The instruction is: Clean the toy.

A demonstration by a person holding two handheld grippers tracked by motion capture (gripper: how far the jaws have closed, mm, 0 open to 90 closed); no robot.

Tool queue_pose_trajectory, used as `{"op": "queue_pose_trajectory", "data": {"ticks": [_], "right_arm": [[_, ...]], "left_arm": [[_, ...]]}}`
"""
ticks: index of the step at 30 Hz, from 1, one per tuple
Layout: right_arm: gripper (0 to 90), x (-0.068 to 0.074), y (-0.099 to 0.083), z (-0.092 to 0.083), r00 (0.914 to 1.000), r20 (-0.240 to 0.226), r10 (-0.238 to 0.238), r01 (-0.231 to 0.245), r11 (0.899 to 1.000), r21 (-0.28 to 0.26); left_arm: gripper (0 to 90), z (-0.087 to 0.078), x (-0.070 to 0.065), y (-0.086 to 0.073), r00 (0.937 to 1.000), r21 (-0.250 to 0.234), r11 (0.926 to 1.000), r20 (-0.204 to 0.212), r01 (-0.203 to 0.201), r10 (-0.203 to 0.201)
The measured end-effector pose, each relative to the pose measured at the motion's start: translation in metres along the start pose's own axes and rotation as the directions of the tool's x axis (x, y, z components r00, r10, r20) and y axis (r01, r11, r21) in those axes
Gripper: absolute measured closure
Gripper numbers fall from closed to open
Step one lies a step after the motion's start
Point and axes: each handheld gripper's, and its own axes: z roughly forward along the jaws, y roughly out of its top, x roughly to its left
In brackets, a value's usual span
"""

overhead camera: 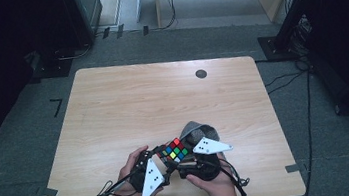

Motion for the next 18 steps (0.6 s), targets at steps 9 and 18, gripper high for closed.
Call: {"op": "queue_pose_trajectory", "data": {"ticks": [9, 18], "right_arm": [[28.3, -0.019, 0.011, -0.029, 0.9993, 0.037, -0.013, 0.018, 0.987, -0.162], [31.5, -0.061, -0.015, -0.016, 0.9397, 0.34, -0.038, 0.033, 0.999, 0.019]], "left_arm": [[34.5, -0.009, 0.036, -0.009, 0.9711, 0.012, 0.9716, -0.036, 0.236, -0.236], [34.5, -0.012, 0.053, -0.014, 0.9198, 0.018, 0.9196, -0.015, 0.392, -0.392]]}}
